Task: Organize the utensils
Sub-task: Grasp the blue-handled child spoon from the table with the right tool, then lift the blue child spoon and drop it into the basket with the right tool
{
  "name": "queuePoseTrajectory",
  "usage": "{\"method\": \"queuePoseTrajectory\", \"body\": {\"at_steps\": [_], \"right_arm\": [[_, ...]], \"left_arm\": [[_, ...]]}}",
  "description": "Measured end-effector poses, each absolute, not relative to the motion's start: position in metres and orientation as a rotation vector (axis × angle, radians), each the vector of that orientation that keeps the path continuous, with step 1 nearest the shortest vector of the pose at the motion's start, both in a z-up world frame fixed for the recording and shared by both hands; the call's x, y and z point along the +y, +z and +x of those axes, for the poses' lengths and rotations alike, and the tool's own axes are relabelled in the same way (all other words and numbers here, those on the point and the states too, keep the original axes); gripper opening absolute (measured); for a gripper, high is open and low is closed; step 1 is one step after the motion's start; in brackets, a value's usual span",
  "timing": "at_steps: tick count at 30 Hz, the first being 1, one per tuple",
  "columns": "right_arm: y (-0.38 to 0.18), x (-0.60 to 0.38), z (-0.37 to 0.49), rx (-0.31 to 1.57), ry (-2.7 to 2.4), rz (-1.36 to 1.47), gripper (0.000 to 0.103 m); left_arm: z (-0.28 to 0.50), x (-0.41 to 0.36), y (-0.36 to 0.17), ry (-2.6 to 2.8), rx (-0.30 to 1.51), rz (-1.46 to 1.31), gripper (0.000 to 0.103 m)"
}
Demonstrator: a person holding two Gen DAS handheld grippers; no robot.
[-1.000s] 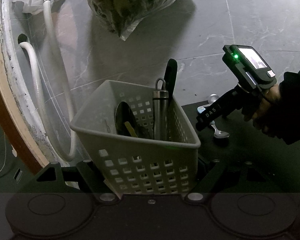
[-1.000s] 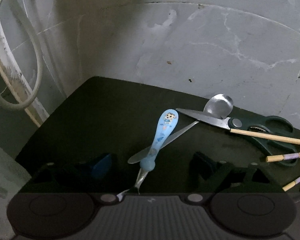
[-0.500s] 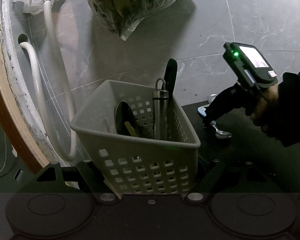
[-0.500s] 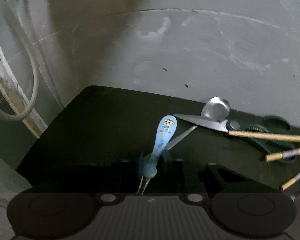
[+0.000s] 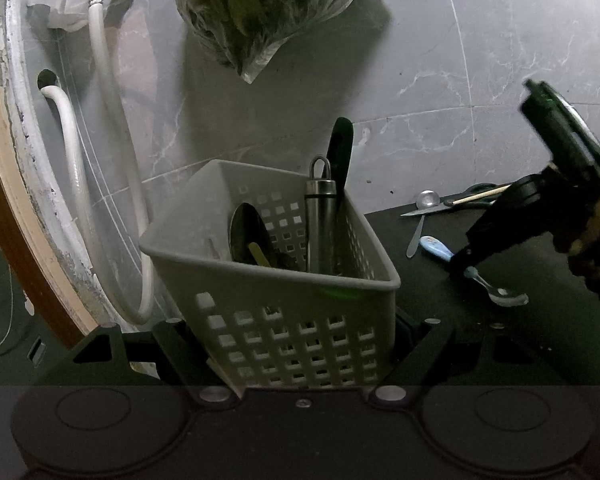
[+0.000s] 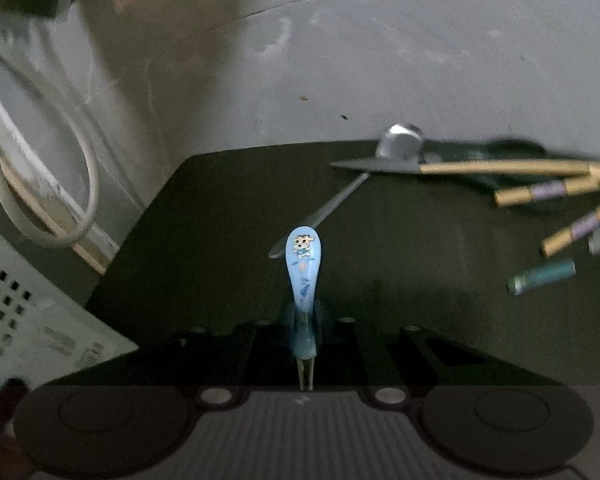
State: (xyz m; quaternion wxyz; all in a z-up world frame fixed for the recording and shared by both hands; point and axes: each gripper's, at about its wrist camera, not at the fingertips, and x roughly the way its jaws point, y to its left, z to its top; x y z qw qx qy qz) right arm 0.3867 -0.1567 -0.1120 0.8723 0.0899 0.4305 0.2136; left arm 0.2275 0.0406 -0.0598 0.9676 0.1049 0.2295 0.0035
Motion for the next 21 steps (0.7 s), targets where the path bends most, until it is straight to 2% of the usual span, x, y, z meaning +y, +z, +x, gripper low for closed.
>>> {"method": "queuePoseTrajectory", "body": {"at_steps": [4, 11, 21], "right_arm": [[-0.121, -0.184, 0.379, 0.911, 0.443, 0.397, 0.01], [-0.117, -0.227, 0.359, 0.794, 0.479, 0.636, 0.009], [-0.081, -0.243, 0.346, 0.63, 0.516, 0.644, 0.008]], "left_arm": [[0.227, 0.041, -0.06, 0.005, 0.462, 0.214, 0.082], [0.227, 0.041, -0.061, 0.001, 0.459, 0.22, 0.082], [0.225, 0.039, -0.062, -0.005, 0.456, 0.232, 0.082]]}}
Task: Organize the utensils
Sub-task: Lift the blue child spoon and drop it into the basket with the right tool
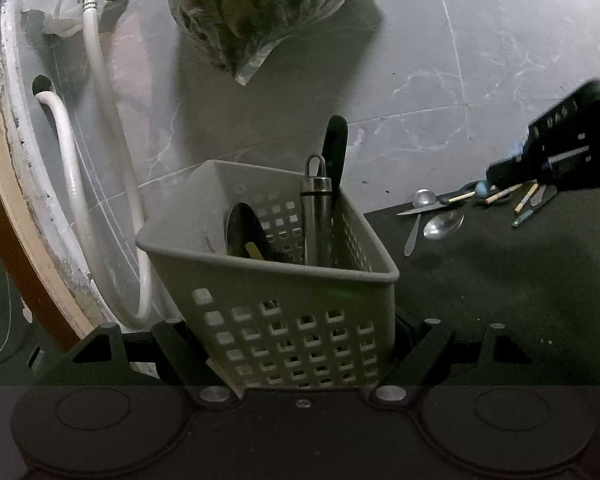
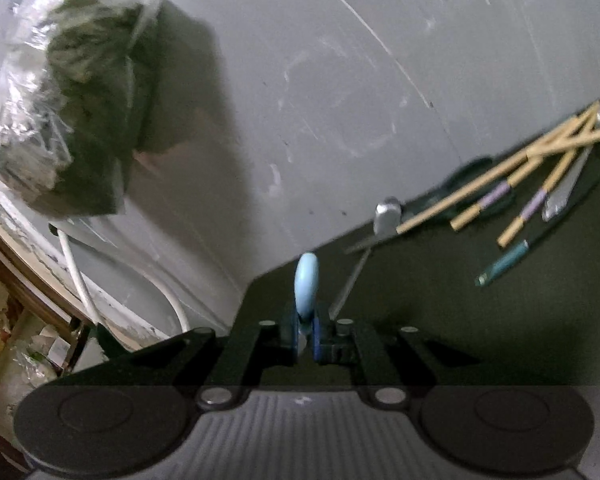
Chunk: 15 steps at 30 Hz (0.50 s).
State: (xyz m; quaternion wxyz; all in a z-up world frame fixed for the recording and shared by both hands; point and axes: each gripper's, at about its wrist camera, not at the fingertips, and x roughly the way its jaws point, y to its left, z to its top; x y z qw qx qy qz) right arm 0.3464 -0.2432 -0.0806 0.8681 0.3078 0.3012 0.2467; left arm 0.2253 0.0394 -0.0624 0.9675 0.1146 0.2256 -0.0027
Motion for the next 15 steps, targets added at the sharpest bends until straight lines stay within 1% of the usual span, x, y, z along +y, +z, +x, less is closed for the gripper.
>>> {"method": "queuePoseTrajectory", "body": {"at_steps": [7, 15], "right_arm": [[-0.043, -0.242, 0.334, 0.527, 0.562, 0.613, 0.007], [0.016, -0.23, 0.314, 0.392, 0.687, 0.571, 0.007]], "left_arm": [[0.225, 0.039, -0.063, -0.006, 0.453, 0.233, 0.082], [0.225, 0.038, -0.064, -0.007, 0.452, 0.233, 0.082]]}}
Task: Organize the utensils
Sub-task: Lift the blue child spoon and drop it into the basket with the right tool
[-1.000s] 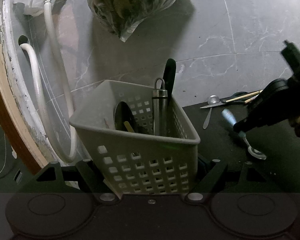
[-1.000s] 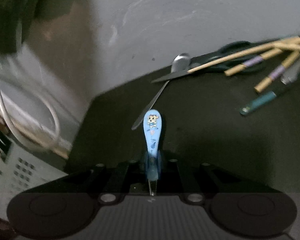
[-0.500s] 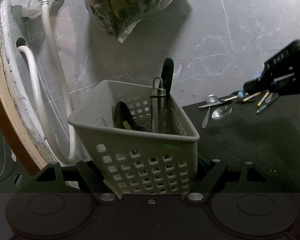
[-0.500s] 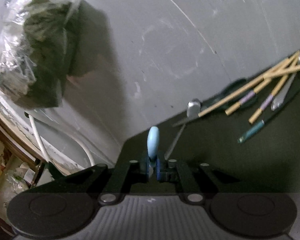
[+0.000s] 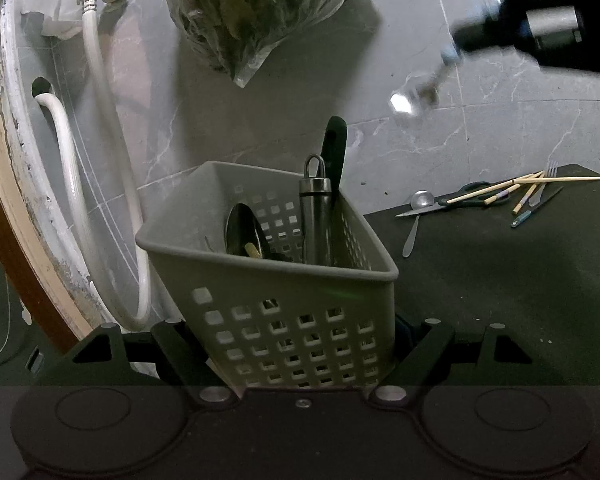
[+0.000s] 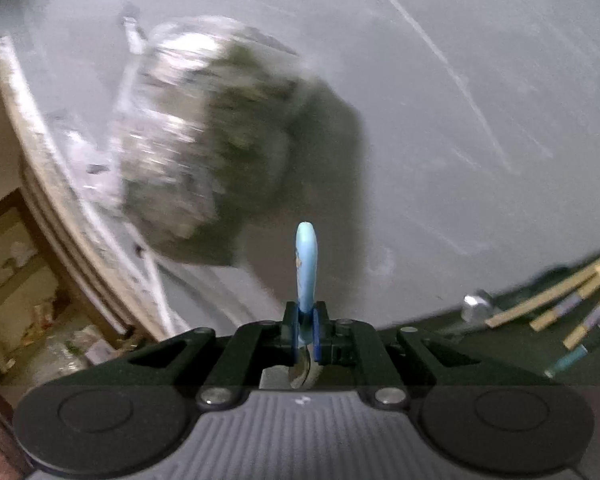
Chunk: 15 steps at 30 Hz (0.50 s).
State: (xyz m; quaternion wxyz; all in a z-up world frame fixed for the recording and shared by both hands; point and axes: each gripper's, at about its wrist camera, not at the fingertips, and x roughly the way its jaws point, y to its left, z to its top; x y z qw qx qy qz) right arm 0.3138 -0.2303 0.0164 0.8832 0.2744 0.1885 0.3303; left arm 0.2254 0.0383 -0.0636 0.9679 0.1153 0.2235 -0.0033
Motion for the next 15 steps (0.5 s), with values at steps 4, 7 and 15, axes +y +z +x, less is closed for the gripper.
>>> {"method": "queuePoseTrajectory", "body": {"at_steps": [4, 7, 15], "right_arm": [[0.044, -0.218, 0.302, 0.328, 0.766, 0.538, 0.008], [0.059, -0.204, 0.297, 0.305, 0.832, 0.517, 0.008], [0.052, -0.151, 0.291, 0.365, 0.955, 0.372, 0.008]], "left_arm": [[0.226, 0.038, -0.064, -0.006, 0.45, 0.233, 0.082], [0.226, 0.037, -0.064, -0.005, 0.45, 0.232, 0.082], [0.227, 0.036, -0.064, -0.004, 0.448, 0.231, 0.082]]}}
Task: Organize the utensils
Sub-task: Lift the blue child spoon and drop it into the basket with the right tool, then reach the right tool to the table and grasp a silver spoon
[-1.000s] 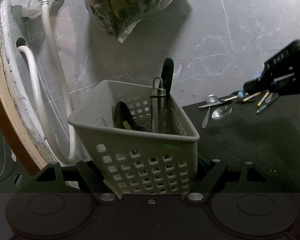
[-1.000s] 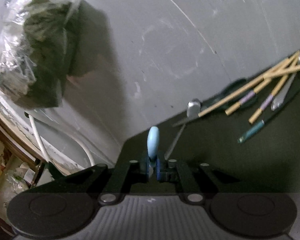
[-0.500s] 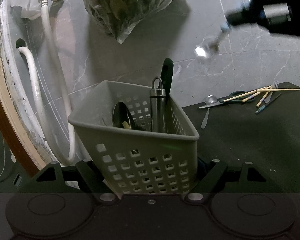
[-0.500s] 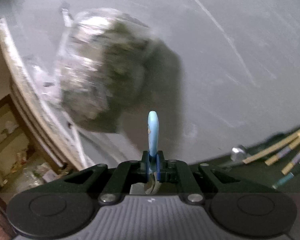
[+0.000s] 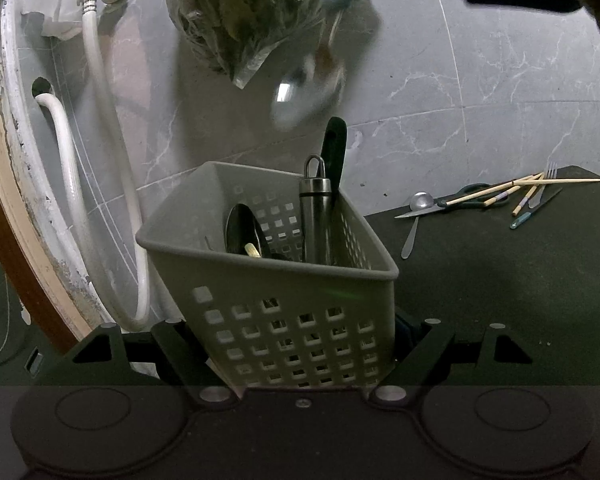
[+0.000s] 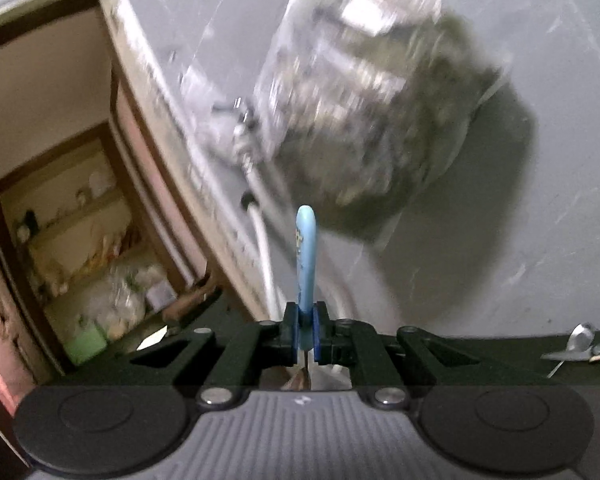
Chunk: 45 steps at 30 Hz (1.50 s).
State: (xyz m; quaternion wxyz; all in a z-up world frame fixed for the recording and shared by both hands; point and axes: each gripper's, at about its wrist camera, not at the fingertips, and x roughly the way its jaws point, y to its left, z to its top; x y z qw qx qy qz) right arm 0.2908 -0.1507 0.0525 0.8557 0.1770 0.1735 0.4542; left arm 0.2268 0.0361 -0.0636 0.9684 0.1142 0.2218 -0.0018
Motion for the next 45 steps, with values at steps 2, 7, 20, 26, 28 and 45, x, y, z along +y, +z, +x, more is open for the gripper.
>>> {"method": "queuePoseTrajectory", "body": {"at_steps": [2, 7, 20, 26, 28, 45], "right_arm": [[0.046, -0.14, 0.291, 0.394, 0.966, 0.343, 0.008], [0.032, -0.124, 0.29, 0.428, 0.983, 0.273, 0.008], [0.019, -0.108, 0.279, 0.488, 0.977, 0.12, 0.039], [0.027, -0.121, 0.279, 0.43, 0.938, 0.161, 0.078], [0.028, -0.132, 0.282, 0.418, 0.899, 0.188, 0.094], [-0.039, -0.213, 0.366, 0.711, 0.48, 0.245, 0.103]], "left_arm": [[0.227, 0.035, -0.064, -0.003, 0.448, 0.231, 0.082], [0.227, 0.035, -0.063, -0.001, 0.446, 0.229, 0.082], [0.227, 0.035, -0.064, -0.006, 0.45, 0.226, 0.082], [0.227, 0.038, -0.063, -0.009, 0.454, 0.228, 0.082], [0.227, 0.038, -0.063, -0.009, 0.455, 0.228, 0.082], [0.236, 0.035, -0.059, 0.005, 0.484, 0.223, 0.082]]}}
